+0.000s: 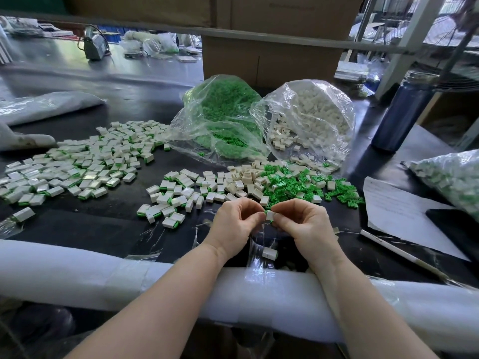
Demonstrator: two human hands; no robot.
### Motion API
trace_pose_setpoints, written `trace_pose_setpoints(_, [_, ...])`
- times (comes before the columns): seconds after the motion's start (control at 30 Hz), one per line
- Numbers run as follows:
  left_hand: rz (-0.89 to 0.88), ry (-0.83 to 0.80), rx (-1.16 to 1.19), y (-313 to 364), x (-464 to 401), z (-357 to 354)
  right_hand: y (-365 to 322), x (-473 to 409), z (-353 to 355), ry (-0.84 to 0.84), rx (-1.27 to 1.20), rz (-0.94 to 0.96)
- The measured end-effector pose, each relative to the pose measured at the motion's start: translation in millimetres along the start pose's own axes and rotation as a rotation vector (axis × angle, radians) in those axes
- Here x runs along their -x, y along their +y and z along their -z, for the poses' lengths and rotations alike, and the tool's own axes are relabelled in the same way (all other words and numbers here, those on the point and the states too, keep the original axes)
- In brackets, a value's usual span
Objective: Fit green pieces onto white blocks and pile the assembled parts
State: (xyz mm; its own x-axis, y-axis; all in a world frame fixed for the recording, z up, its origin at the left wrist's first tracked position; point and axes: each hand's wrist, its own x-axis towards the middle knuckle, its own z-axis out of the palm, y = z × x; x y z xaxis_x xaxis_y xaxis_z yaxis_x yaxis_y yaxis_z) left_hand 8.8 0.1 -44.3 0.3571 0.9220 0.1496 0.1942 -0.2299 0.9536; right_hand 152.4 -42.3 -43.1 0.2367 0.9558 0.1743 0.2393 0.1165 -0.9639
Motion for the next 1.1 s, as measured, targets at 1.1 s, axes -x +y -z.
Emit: trace_pose_setpoints(1.1, [0.069, 0.236, -0.609, -17, -10, 0, 13, -10, -12, -0.148, 0.863, 0.067])
